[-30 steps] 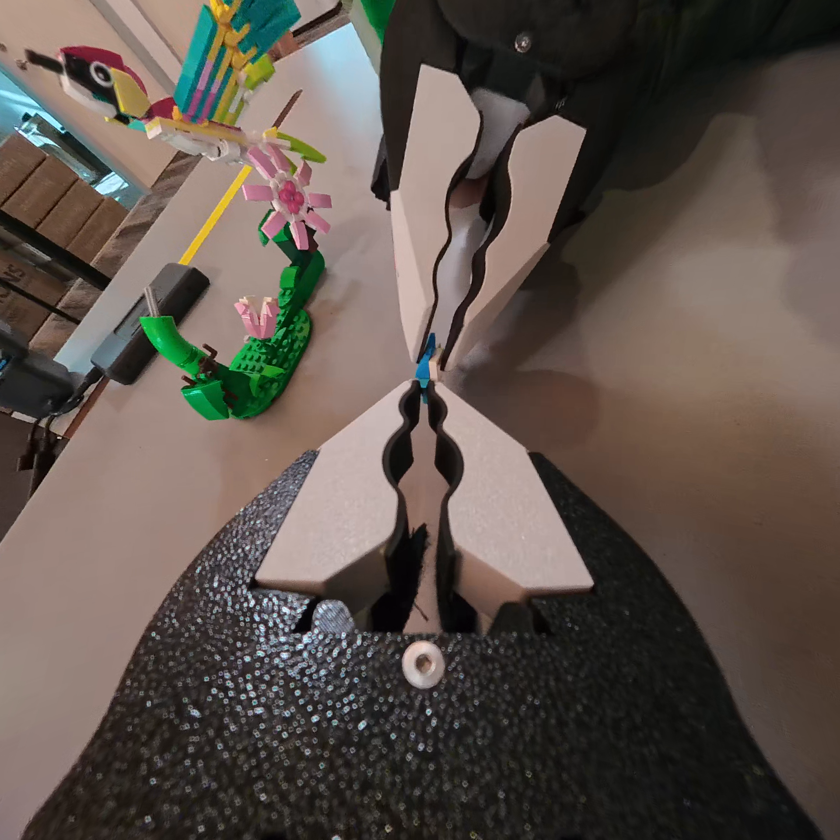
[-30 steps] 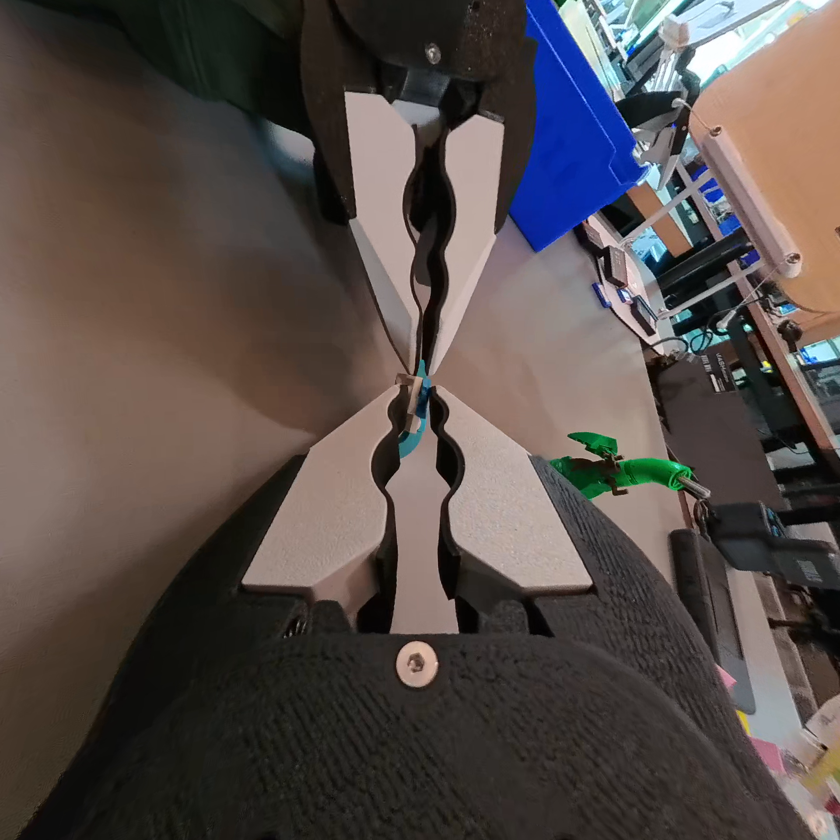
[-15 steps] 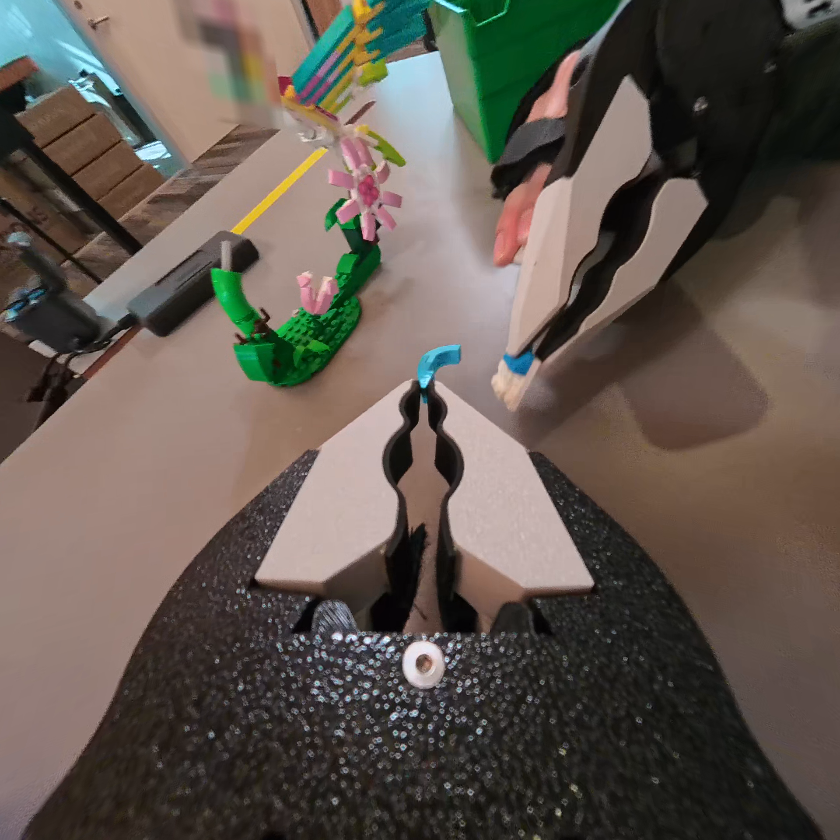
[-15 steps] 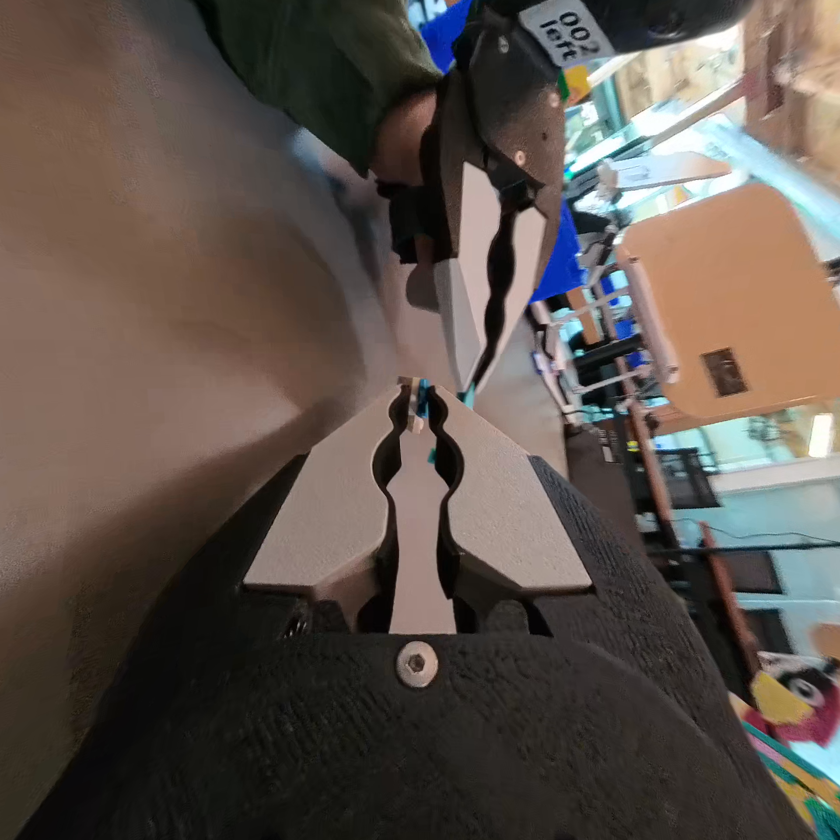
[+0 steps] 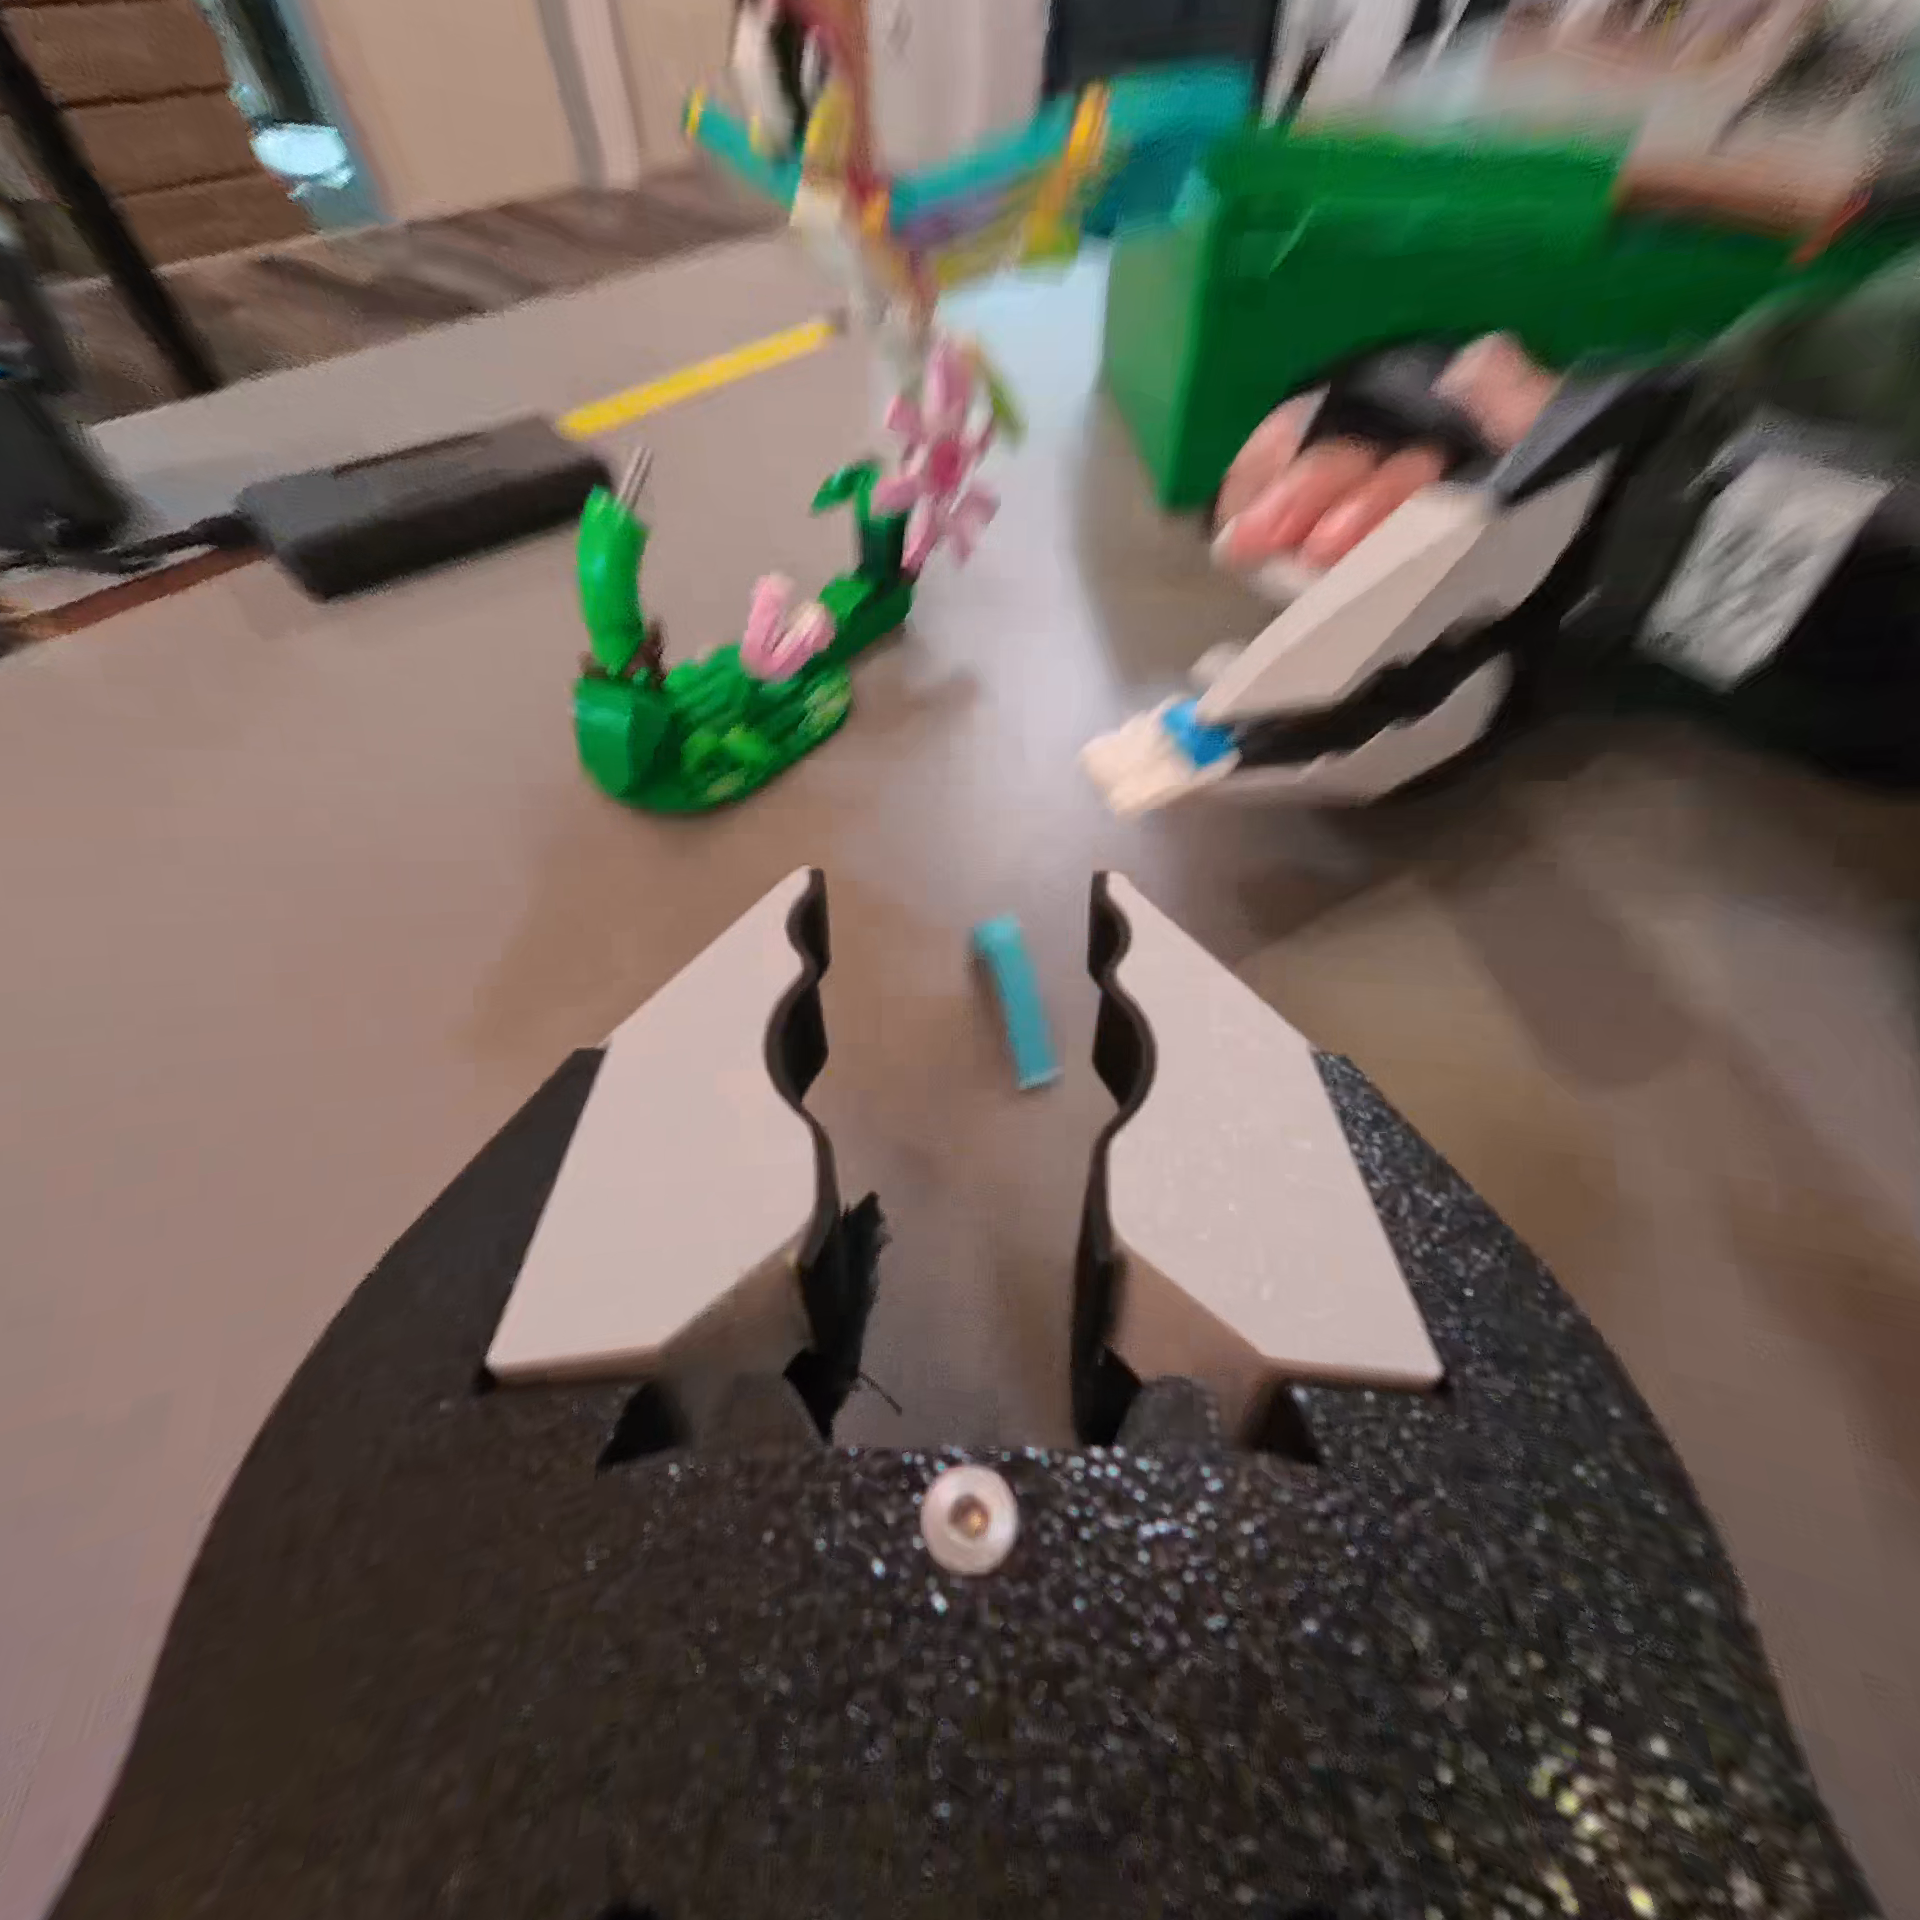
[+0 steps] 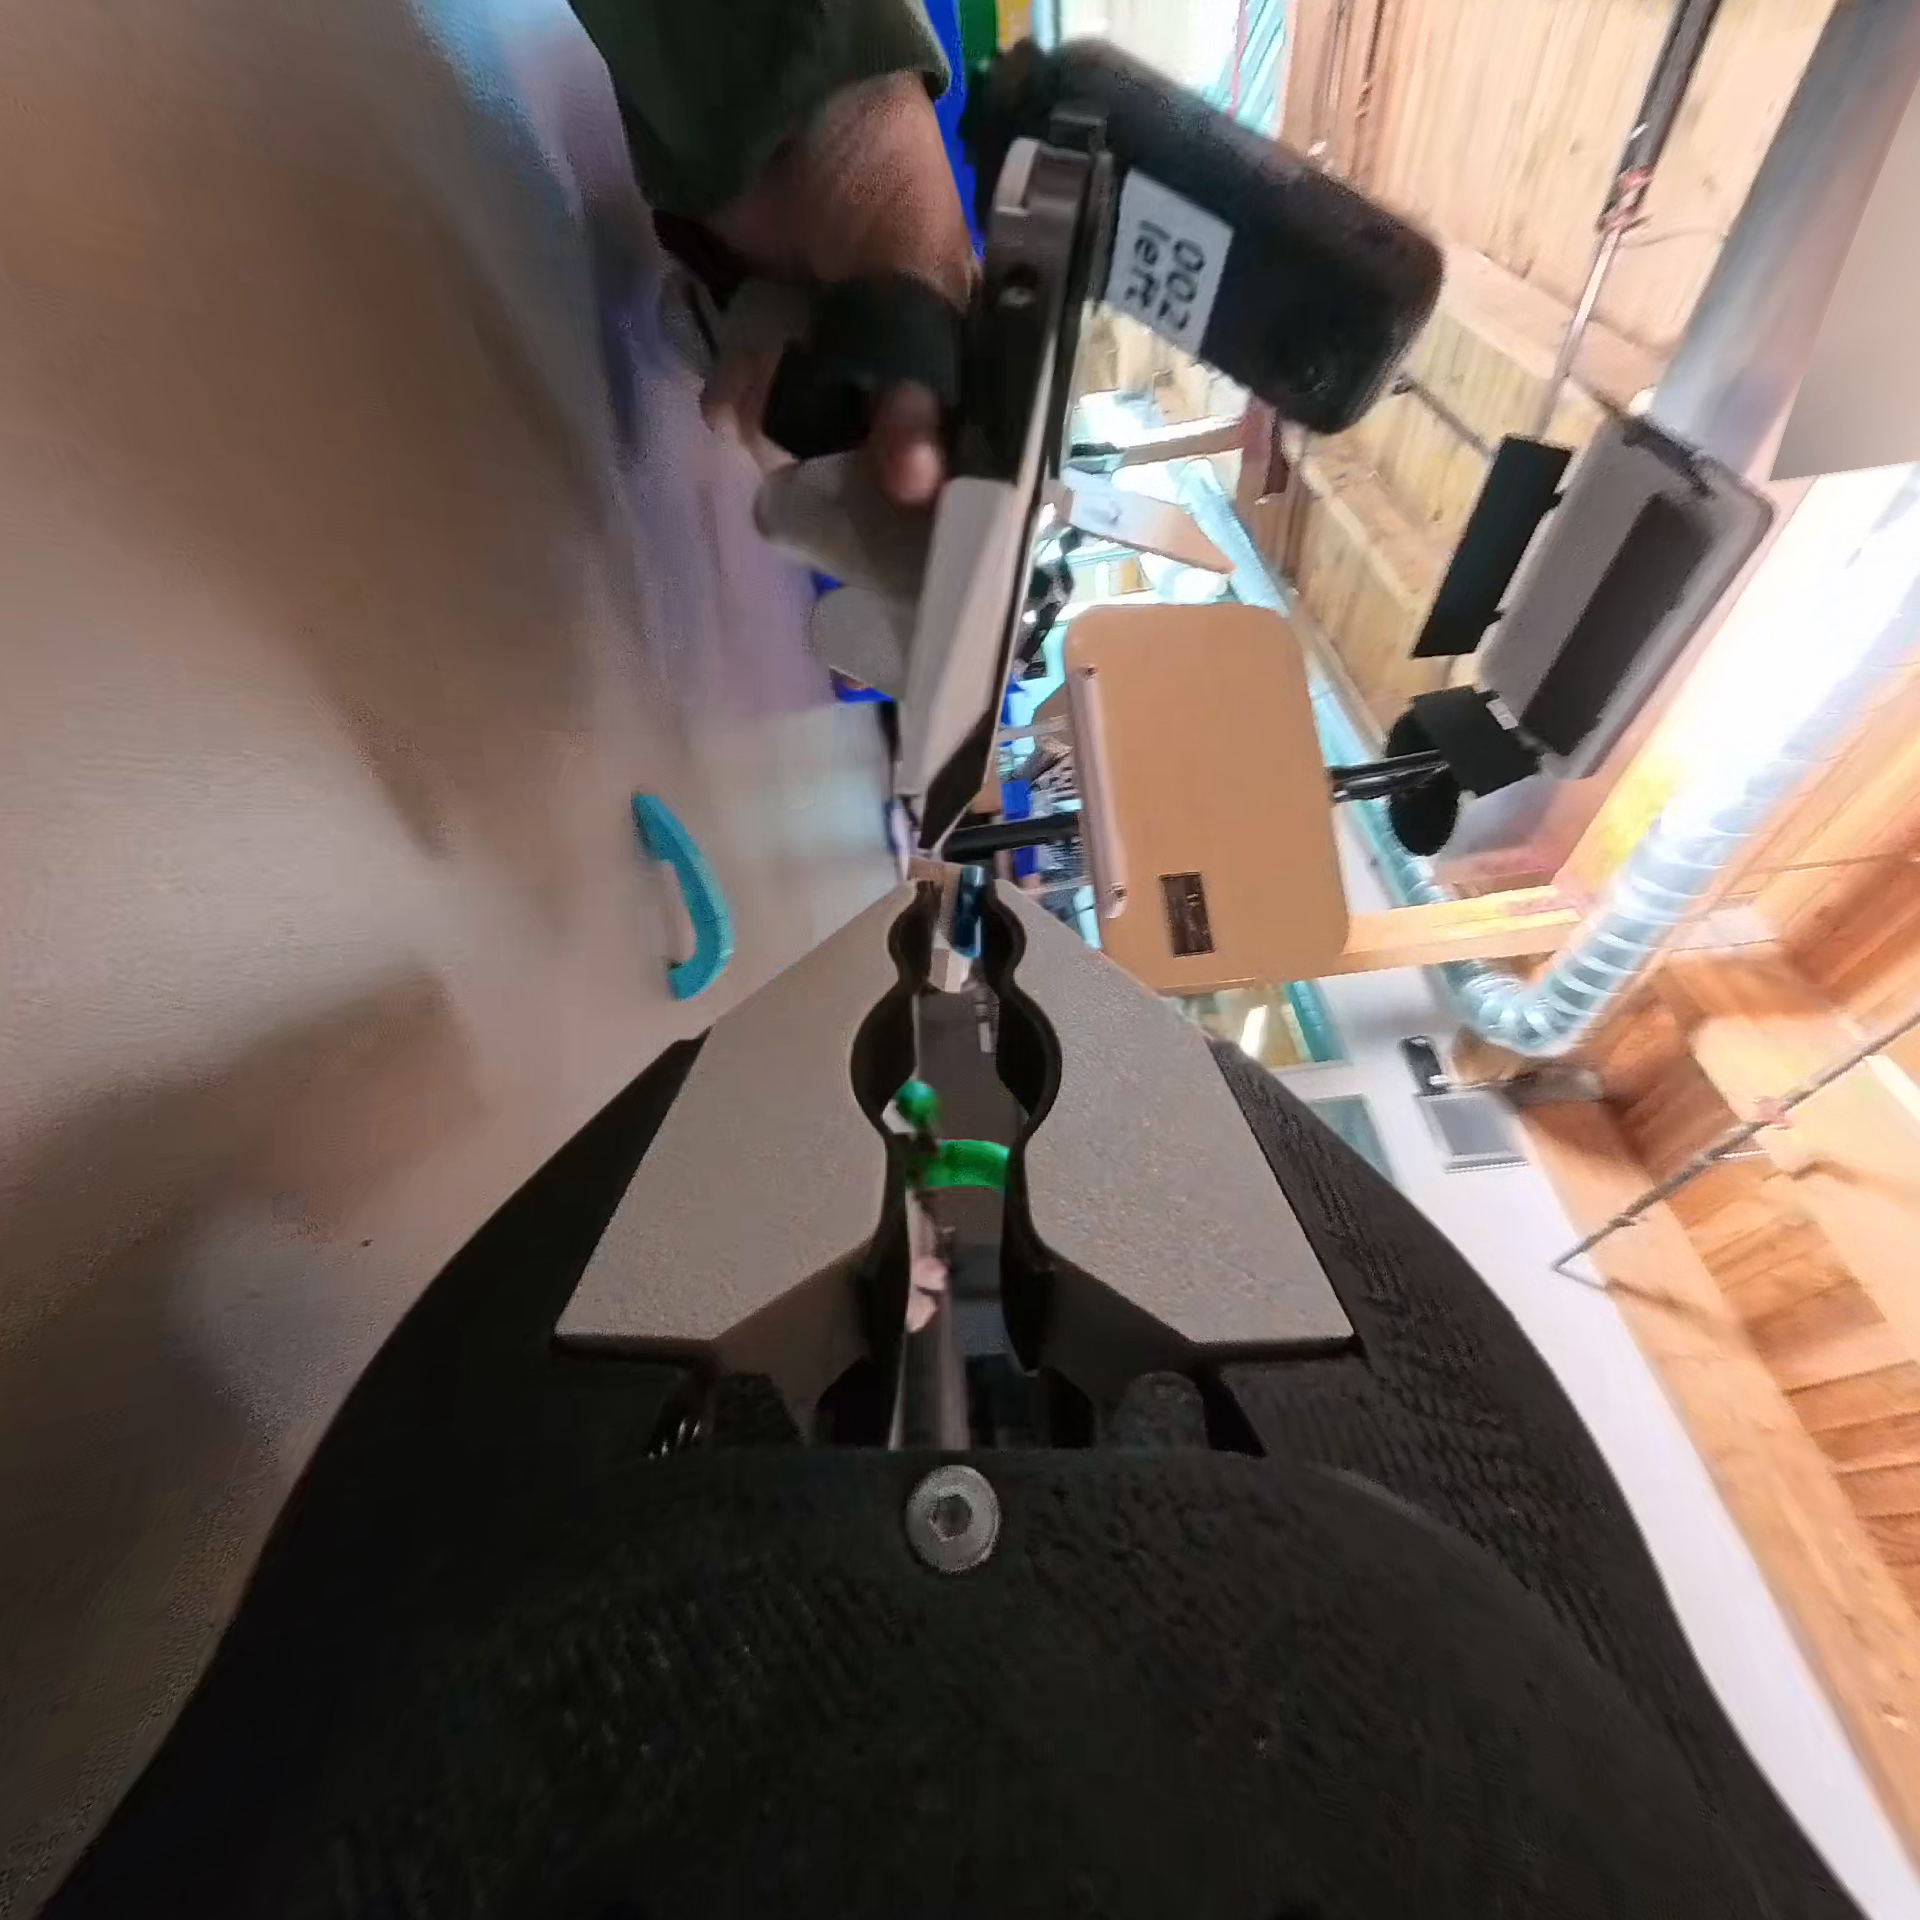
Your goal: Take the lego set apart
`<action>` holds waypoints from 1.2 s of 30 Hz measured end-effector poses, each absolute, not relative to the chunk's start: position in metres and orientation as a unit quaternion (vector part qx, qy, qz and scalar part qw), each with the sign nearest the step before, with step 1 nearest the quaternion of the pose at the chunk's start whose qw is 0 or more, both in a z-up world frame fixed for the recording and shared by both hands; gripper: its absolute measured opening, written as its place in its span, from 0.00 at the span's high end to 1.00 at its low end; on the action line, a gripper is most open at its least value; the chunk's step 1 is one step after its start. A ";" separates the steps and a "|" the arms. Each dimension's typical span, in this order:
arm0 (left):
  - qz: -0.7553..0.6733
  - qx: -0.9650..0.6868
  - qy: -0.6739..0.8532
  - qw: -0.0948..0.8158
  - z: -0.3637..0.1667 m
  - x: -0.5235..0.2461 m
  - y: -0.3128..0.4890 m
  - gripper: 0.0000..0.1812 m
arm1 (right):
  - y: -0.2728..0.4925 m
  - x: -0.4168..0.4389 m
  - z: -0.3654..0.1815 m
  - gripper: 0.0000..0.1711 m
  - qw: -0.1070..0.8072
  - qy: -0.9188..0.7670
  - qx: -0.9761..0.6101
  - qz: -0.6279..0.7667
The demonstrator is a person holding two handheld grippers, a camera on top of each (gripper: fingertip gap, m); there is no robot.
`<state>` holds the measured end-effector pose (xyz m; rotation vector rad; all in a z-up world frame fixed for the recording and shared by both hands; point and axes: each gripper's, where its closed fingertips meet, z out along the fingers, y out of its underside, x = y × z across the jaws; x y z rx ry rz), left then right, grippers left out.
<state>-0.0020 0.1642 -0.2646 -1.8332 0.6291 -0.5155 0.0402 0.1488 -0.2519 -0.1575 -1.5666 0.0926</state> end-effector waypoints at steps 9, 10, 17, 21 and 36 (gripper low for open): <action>-0.568 -0.710 0.123 0.397 -0.246 0.037 0.146 0.80 | 0.129 0.041 -0.243 0.96 0.742 -0.667 0.045 -0.049; -0.576 -0.709 0.125 0.388 -0.248 0.040 0.144 0.82 | 0.127 0.040 -0.244 0.96 0.742 -0.666 0.051 -0.053; -0.588 -0.677 0.129 0.422 -0.233 0.038 0.145 0.96 | 0.121 0.035 -0.241 0.95 0.747 -0.663 0.030 -0.036; -0.482 -0.690 0.110 0.529 -0.226 0.010 0.164 0.96 | 0.145 0.021 -0.237 0.85 0.691 -0.671 -0.224 0.144; -0.421 -0.686 0.103 0.584 -0.224 -0.006 0.173 0.96 | 0.169 -0.011 -0.238 0.86 0.542 -0.520 -0.537 0.384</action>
